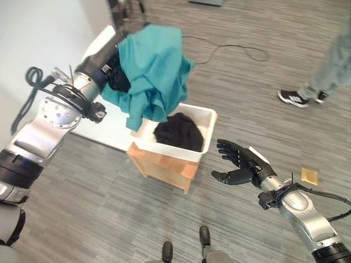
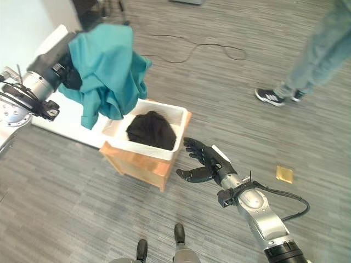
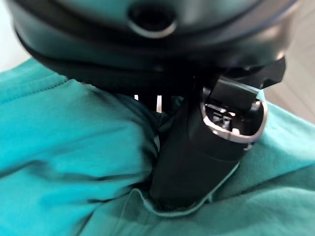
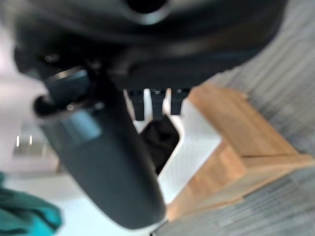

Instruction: Pick up bed clothes into laundry basket.

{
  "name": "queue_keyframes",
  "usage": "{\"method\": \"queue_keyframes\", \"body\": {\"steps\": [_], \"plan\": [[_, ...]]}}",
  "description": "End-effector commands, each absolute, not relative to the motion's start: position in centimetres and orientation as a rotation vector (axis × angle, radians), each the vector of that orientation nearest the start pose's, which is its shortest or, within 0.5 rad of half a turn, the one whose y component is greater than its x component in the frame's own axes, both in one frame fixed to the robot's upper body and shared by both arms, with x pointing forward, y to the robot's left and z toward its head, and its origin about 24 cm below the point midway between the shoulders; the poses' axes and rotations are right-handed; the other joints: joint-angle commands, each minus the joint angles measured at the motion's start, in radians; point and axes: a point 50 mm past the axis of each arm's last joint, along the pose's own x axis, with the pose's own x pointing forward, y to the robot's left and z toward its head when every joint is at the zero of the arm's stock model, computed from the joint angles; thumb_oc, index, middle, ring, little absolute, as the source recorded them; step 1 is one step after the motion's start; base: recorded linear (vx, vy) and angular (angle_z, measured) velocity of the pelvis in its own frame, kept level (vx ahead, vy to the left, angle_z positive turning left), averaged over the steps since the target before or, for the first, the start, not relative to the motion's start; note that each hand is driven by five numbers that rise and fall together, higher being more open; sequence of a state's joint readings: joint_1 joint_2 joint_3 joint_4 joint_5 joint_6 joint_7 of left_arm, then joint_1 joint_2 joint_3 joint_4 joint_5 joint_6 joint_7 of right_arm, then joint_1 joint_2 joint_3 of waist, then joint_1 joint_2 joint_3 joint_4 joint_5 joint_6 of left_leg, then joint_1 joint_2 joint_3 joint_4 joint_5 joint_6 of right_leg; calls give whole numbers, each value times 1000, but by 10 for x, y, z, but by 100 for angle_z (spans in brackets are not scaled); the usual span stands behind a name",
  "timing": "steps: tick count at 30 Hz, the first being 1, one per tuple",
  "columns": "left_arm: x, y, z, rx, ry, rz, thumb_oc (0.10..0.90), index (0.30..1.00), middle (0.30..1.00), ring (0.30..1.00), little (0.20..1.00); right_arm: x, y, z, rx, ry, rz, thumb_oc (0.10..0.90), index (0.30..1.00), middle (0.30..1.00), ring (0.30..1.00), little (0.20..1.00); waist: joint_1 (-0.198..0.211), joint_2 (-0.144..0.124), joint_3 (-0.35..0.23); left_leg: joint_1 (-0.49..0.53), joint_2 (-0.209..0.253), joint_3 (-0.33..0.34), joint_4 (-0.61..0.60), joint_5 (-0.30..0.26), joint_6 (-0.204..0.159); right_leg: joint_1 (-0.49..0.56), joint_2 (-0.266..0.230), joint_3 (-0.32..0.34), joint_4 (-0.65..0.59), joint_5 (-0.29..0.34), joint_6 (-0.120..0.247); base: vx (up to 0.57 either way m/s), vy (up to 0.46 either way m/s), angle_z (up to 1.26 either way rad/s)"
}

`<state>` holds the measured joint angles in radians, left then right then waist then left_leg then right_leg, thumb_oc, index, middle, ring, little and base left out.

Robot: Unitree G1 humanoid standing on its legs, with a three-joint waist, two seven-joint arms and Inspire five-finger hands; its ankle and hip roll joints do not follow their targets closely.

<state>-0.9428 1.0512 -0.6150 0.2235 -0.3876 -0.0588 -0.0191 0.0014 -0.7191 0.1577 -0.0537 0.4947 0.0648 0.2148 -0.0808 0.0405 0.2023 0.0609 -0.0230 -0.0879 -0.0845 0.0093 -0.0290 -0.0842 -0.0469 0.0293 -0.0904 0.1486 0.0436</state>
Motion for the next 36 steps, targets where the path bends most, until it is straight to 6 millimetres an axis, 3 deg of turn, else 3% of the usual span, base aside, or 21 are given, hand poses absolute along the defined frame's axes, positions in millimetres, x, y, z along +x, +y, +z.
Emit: {"method": "queue_keyframes", "body": {"steps": [1,3,6,12,20,25,30,36], "plan": [[359,220,320,892,-524,-89,400,300,300,300,300,234,-219,81,-125,53,472,800,900,900,900,900,35,-13,-176,-74,6,-3,-3,46,-13,71,-22,-58,6,-72,93,8,21,-21],[369,222,326,950,-496,-41,400,300,300,300,300,216,-212,50,-44,195,528,800,900,900,900,900,23,-28,-184,-77,11,14,-3,41,-15,62,-18,-54,3,-65,101,4,11,-4],[377,221,328,943,-476,-17,400,300,300,300,300,202,-201,30,39,282,574,800,900,900,900,900,11,-38,-188,-79,16,31,-3,39,-17,52,-13,-43,3,-60,104,11,15,-9],[386,210,338,1065,-481,20,400,300,300,300,300,173,-201,0,60,437,608,800,900,900,900,900,-10,-73,-188,-92,24,45,-3,34,-19,31,-7,-31,3,-55,111,27,28,-13],[394,194,337,1145,-486,42,400,300,300,300,300,174,-199,2,6,422,636,800,900,900,900,900,-44,-119,-157,-127,34,72,-3,33,-19,-22,5,3,3,-41,112,0,10,-11],[397,188,342,1166,-498,61,400,300,300,300,300,173,-199,3,-5,416,637,800,900,900,900,900,-58,-128,-128,-146,34,80,-3,33,-16,-45,11,18,3,-36,112,2,11,-12],[396,190,359,1215,-514,117,400,300,300,300,300,174,-200,2,-6,410,621,800,900,900,900,900,-84,-133,-77,-189,33,88,-3,39,-14,-96,17,35,3,-20,111,-30,9,-16],[381,215,406,1287,-544,286,400,300,300,300,300,170,-207,0,-9,421,589,800,900,900,900,900,-118,-145,-16,-264,41,114,-3,48,-15,-184,35,71,3,8,112,-21,1,-21]]}}
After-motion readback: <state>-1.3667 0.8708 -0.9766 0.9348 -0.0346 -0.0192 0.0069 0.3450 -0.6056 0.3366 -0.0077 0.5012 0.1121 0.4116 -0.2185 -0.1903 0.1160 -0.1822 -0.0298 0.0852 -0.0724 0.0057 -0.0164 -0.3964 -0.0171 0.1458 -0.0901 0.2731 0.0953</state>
